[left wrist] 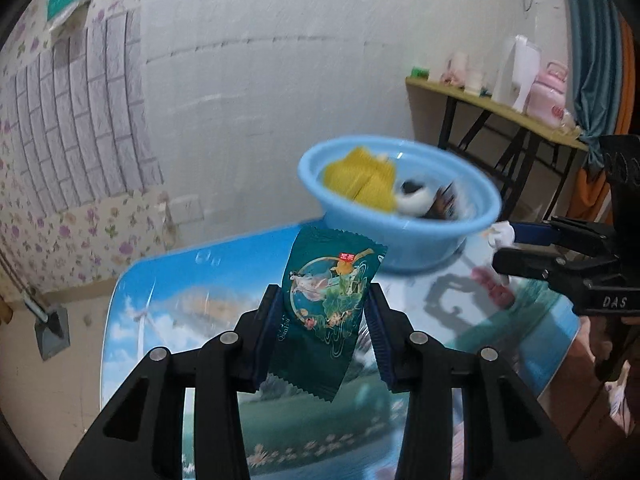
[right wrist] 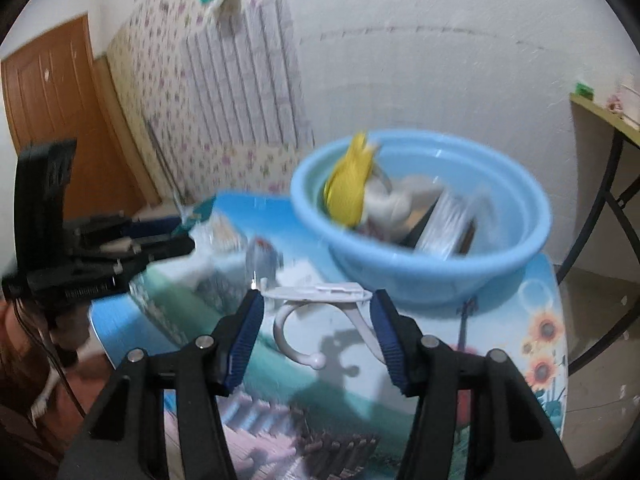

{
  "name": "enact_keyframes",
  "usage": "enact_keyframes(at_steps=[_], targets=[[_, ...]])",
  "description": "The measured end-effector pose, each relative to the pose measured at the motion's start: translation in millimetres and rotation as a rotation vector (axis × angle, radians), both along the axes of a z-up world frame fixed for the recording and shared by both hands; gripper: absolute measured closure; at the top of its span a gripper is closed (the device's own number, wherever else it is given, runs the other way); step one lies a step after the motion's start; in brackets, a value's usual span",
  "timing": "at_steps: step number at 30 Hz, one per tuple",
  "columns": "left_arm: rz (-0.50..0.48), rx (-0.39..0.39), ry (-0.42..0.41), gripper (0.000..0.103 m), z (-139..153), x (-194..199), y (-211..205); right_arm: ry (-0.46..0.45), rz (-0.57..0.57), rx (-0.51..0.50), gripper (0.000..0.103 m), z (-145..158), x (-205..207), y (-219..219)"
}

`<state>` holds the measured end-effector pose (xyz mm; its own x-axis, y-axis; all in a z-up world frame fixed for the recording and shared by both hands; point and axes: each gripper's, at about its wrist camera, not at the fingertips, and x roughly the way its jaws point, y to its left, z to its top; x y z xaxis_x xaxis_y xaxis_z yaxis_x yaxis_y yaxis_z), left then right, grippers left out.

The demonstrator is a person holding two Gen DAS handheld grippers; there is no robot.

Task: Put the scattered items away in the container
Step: 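Lift the green packet with the left gripper while the right grasps the white hook, then open both grippers over the basin, dropping the packet and hook inside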

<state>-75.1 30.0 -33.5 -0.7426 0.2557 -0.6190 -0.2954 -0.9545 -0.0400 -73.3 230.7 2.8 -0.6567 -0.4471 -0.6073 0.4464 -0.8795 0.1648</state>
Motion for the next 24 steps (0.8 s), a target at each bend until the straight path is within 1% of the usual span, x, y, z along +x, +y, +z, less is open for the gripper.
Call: enact_keyframes(at_steps=[4,6,9,10,12,15,18,21,23,24], targets=[[-0.023,0.004,0.035,0.062,17.5,-9.6,19.1,0.080,-0.052,-0.049,0.048,25.4,-3.8,9.3],[-0.026,-0.007,0.048,0.062,23.2,-20.5,32.1,0.102,-0.073,-0.064,0.048,32.5,-11.5,12.2],[-0.034,-0.004,0.051,0.062,27.8,-37.9,49.7,0.128,-0.130,-0.036,0.048,37.8,-28.5,19.0],[-0.040,0.002,0.047,0.062,28.6,-44.9,56.7,0.129,-0.144,-0.044,0.048,38.6,-34.8,23.7],[-0.050,-0.005,0.040,0.062,28.9,-59.5,70.4,0.121,-0.158,-0.076,0.048,38.1,-49.3,32.5],[-0.062,-0.034,0.022,0.062,25.6,-83.0,94.1,0.116,-0.197,-0.087,0.048,34.7,-72.4,42.4],[-0.078,-0.065,-0.009,0.062,15.7,-100.9,114.9,0.097,-0.219,-0.126,0.048,27.7,-95.2,53.2],[-0.087,-0.086,-0.038,0.061,5.2,-111.9,130.9,0.066,-0.236,-0.159,0.047,19.2,-109.7,70.1],[-0.080,-0.075,-0.052,0.057,2.3,-115.5,134.0,0.039,-0.231,-0.183,0.047,11.9,-115.2,77.0],[-0.080,-0.069,-0.061,0.049,1.8,-116.9,135.5,0.026,-0.237,-0.186,0.047,7.8,-117.7,79.8]])
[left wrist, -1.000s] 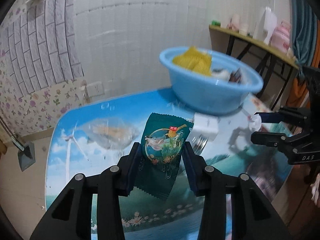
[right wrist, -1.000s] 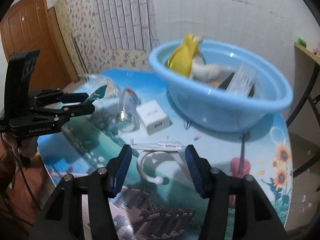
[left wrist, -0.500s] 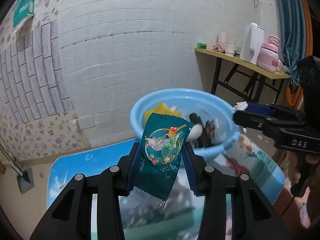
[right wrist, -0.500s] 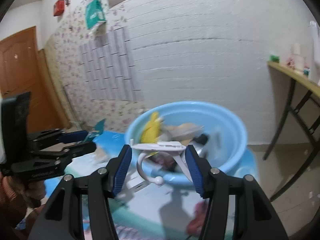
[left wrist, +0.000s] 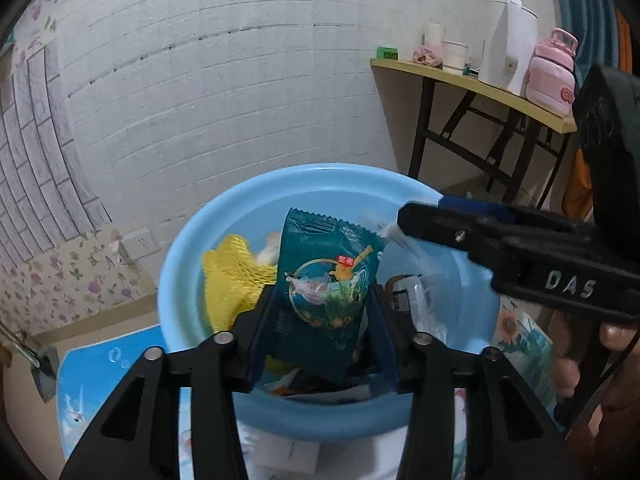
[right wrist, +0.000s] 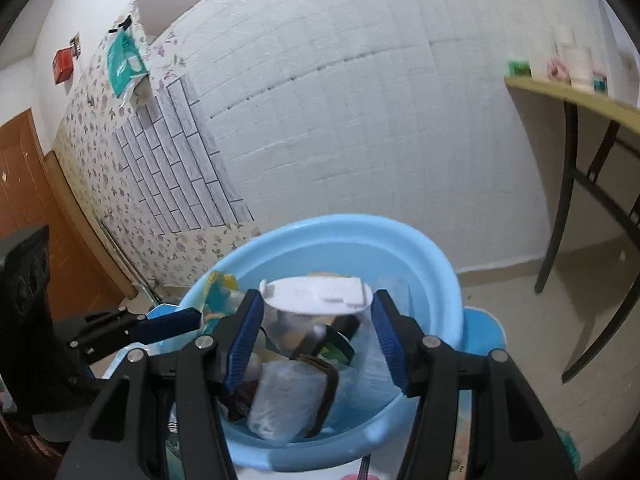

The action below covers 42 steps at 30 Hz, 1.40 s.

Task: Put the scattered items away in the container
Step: 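Open both grippers over the basin, dropping the packet and hook inside, then withdraw both grippers from the basin toward the remaining items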

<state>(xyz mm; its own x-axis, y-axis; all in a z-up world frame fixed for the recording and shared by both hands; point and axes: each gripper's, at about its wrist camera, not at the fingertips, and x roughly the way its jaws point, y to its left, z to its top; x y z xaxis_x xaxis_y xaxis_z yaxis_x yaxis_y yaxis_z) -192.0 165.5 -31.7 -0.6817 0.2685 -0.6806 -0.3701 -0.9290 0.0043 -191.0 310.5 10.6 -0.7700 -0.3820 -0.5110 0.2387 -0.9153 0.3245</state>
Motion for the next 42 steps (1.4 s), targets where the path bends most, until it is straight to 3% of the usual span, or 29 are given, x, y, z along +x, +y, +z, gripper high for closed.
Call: enact_keyframes(at_steps=[1,3,13,22,25,32,37,42], targets=[[0.002,-0.001,-0.010,0.036,-0.8,-0.8,0.6,-0.016,-0.007,0.001,0.046,-2.9,-2.4,2.0],[0.018,-0.005,-0.015,0.028,-0.3,-0.6,1.8,-0.042,-0.014,0.013,0.040,-5.8,-3.6,4.0],[0.078,0.000,0.024,0.018,8.4,31.4,-21.0,-0.003,-0.043,0.074,0.033,13.1,30.5,0.8],[0.148,0.013,0.097,0.012,20.2,77.8,-69.1,0.034,-0.021,0.214,0.031,31.0,69.8,-46.3],[0.158,0.044,0.098,0.007,22.4,85.4,-84.7,0.030,-0.020,0.242,0.028,33.9,81.2,-61.5],[0.183,0.064,0.083,0.006,22.6,96.4,-114.0,0.013,-0.007,0.262,0.027,36.9,99.9,-90.8],[0.196,0.110,0.089,0.002,22.7,104.0,-129.4,0.009,-0.216,0.314,0.027,36.0,110.9,-95.0],[0.257,0.080,0.123,0.000,19.8,106.3,-140.4,-0.050,-0.192,0.331,0.027,24.6,112.0,-105.2]])
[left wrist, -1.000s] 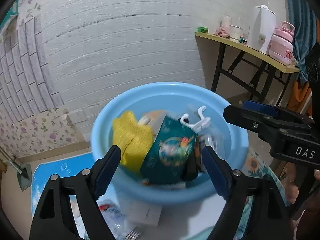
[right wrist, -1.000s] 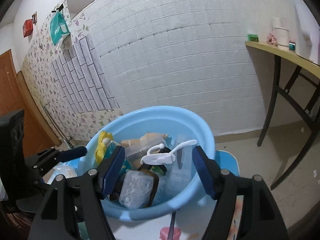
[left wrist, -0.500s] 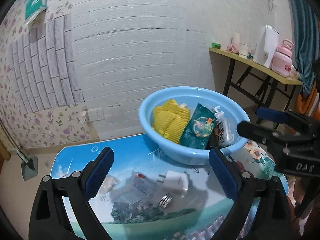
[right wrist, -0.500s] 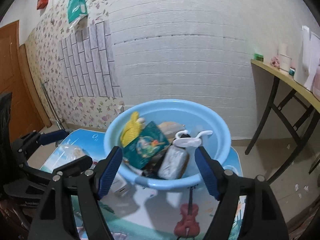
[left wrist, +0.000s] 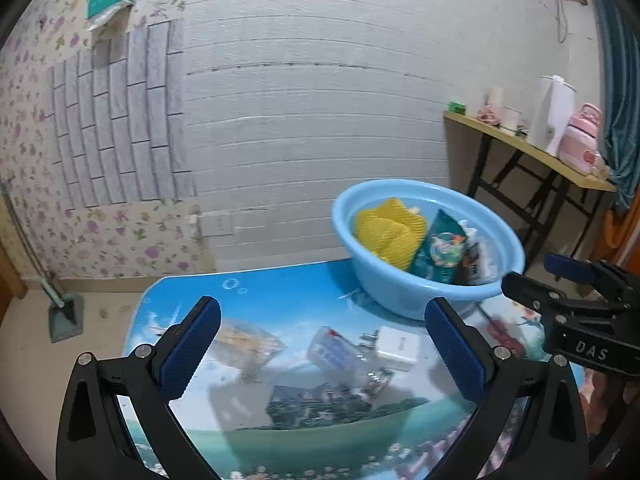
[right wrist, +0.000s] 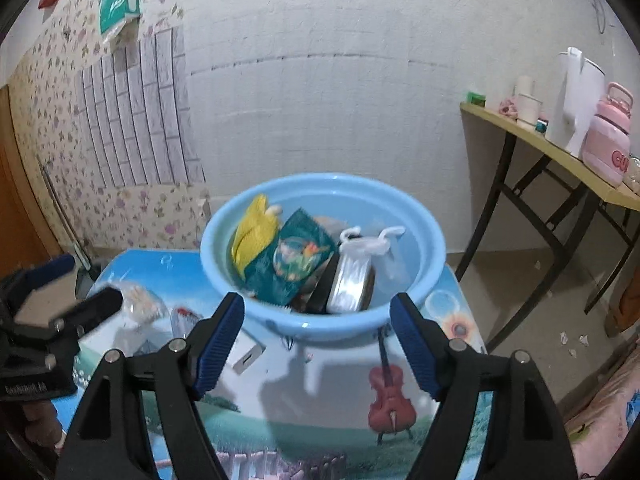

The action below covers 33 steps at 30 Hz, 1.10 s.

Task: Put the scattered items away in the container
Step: 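Withdraw both grippers from the basin toward the remaining items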

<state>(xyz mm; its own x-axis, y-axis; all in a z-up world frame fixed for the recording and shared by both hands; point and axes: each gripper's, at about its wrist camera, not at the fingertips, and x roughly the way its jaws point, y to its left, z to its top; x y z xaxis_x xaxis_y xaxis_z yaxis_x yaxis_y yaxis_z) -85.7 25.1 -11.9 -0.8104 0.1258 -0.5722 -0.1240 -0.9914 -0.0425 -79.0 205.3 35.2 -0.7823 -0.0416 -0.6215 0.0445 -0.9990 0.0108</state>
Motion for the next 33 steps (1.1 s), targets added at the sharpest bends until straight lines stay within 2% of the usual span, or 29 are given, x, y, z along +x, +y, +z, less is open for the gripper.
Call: enact_keyframes(at_steps=[3,10,16,20,27,33], targets=[[0.007,-0.006,0.003,0.000,0.2,1.2,-3.4,-0.029,0.011,-0.017,0.028,-4.9,0.3,-2.9],[-0.017,-0.018,0.005,0.000,-0.4,2.9,-2.0,0.025,0.024,-0.049,0.028,1.4,7.3,-6.2],[-0.024,-0.040,0.020,0.000,-0.1,6.4,-2.2,-0.023,0.066,-0.082,0.028,-8.6,5.3,-11.1],[-0.013,-0.026,-0.001,0.000,-3.8,2.4,-5.7,-0.026,0.090,-0.077,0.028,-11.7,8.3,-16.0],[-0.007,-0.026,-0.008,0.000,-7.4,-1.4,-3.7,-0.031,0.093,-0.077,0.028,-12.5,8.0,-14.7],[0.017,0.005,-0.041,0.000,-13.2,-5.1,-9.5,-0.082,0.076,-0.122,0.027,-21.2,2.7,-10.7]])
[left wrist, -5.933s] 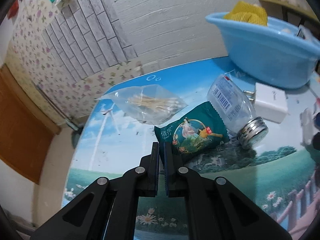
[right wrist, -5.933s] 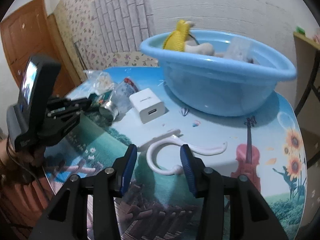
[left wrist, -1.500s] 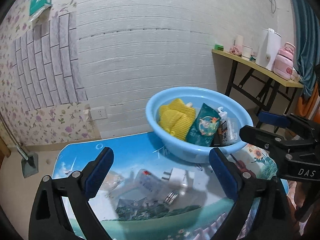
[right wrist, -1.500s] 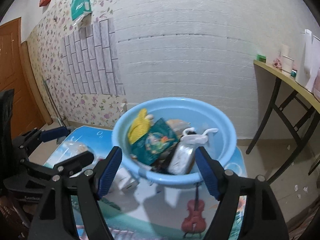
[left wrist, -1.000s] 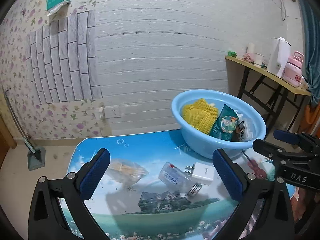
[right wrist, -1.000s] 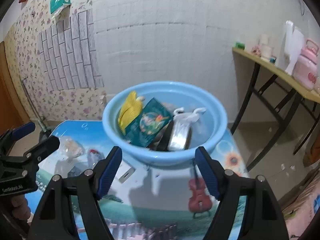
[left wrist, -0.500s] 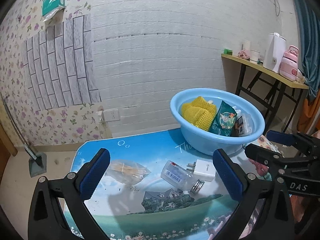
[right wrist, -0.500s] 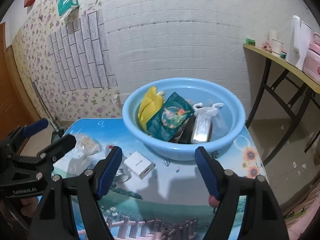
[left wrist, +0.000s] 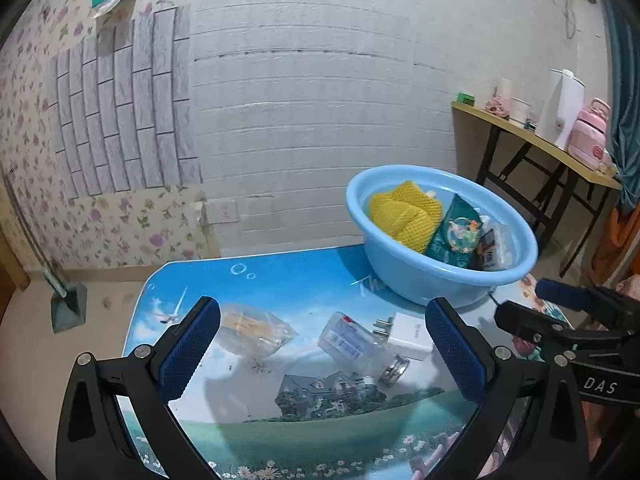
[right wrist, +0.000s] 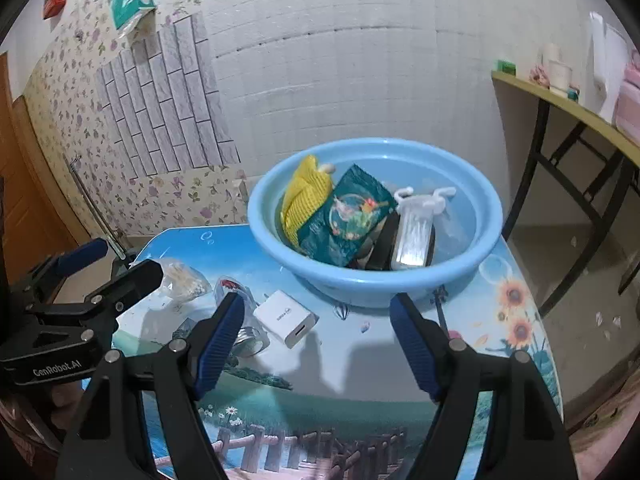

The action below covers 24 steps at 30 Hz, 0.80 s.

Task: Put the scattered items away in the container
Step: 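Withdraw both grippers from the basin toward the remaining items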

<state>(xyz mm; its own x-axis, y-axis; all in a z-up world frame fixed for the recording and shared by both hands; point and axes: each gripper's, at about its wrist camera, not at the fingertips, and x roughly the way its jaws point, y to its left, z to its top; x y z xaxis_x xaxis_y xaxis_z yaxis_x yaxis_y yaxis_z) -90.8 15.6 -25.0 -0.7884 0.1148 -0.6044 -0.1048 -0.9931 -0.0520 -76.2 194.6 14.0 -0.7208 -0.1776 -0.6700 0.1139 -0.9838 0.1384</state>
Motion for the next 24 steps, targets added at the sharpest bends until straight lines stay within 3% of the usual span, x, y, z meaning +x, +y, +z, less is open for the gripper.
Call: enact_keyframes(at_steps=[11,24], targets=[[0.045,-0.038,0.049,0.000,1.3,21.8,-28.8,-0.021,0.003,-0.007,0.027,-21.5,3.4,3.7],[0.168,-0.054,-0.039,0.000,-27.9,41.9,-87.5,-0.129,0.067,-0.083,0.027,-65.3,3.8,-3.6]])
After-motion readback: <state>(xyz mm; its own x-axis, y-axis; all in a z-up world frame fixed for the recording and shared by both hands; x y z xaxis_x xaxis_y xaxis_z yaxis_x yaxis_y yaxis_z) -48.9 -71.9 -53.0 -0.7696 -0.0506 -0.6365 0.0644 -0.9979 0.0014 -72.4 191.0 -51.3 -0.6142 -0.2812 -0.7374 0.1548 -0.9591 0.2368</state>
